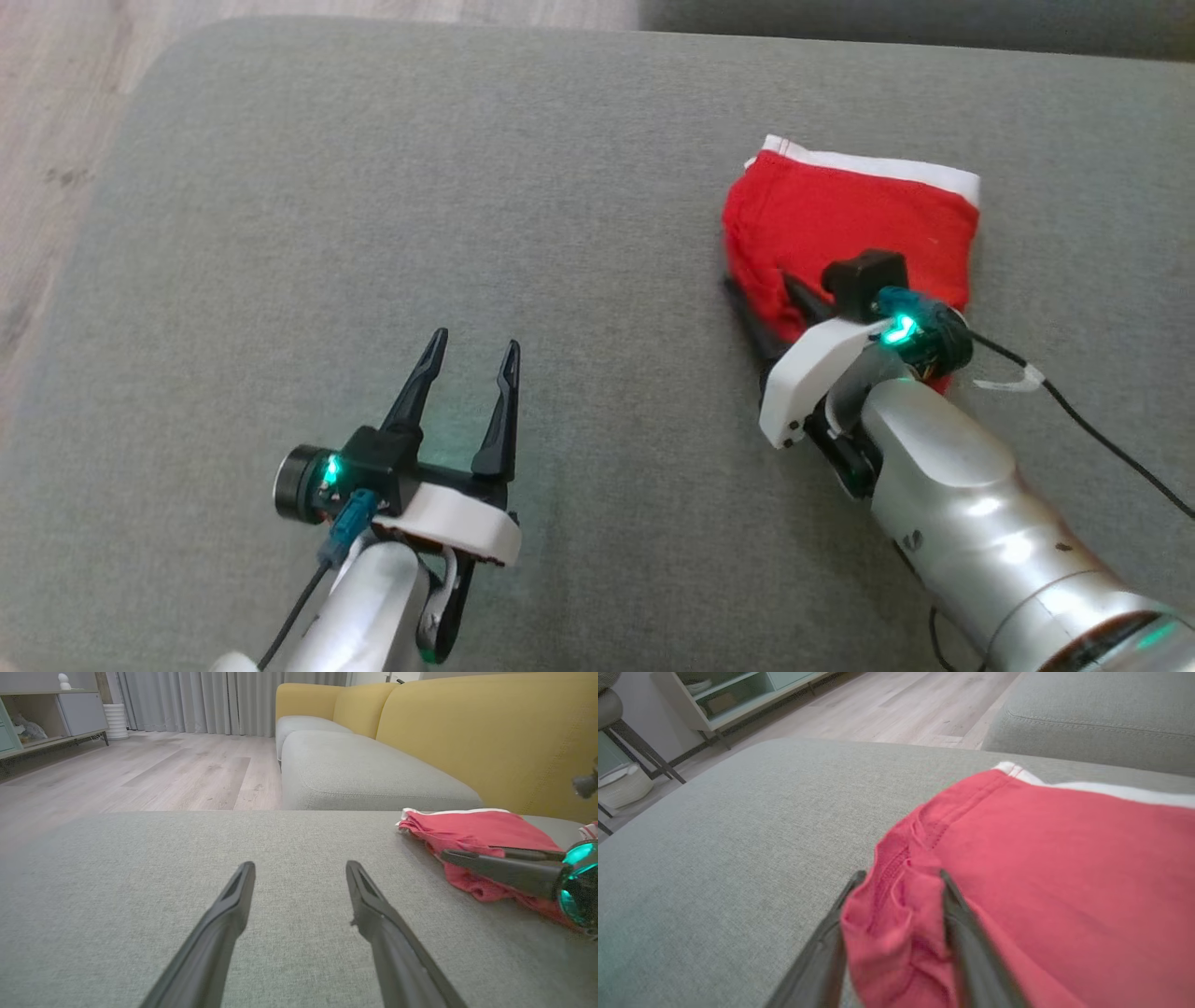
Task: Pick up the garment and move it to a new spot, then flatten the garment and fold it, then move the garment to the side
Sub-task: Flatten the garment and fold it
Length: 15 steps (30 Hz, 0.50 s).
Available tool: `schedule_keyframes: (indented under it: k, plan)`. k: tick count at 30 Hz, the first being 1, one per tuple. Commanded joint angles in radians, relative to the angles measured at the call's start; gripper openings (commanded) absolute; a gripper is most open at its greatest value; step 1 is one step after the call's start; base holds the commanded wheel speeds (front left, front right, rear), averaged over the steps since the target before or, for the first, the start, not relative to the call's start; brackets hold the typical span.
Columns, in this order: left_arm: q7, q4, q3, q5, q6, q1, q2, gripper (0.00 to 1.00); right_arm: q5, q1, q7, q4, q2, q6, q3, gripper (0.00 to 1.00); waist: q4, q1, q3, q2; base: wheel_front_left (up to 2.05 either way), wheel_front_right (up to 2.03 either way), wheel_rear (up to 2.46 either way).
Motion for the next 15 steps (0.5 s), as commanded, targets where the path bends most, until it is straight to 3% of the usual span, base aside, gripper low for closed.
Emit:
schedule_keyframes:
  k: [1, 9, 15]
  plan:
    - [-0.009, -0.027, 0.028, -0.002, 0.007, -0.045, 0.008, 1.00, 0.002, -0.018, -0.014, -0.019, 0.017, -0.001, 0.024, 1.00, -0.013, -0.0001, -0.006, -0.0001, 0.00, 0.00, 0.00]
    - [-0.009, -0.036, 0.065, 0.011, 0.002, -0.044, 0.008, 1.00, -0.011, 0.000, -0.073, -0.074, 0.016, -0.001, 0.017, 1.00, -0.085, -0.0001, -0.056, -0.0001, 0.00, 0.00, 0.00]
    - [-0.009, -0.058, 0.095, 0.010, -0.002, -0.037, 0.008, 1.00, -0.113, 0.096, -0.076, -0.302, -0.029, -0.001, -0.187, 1.00, -0.146, -0.0001, -0.094, -0.0001, 0.00, 0.00, 0.00]
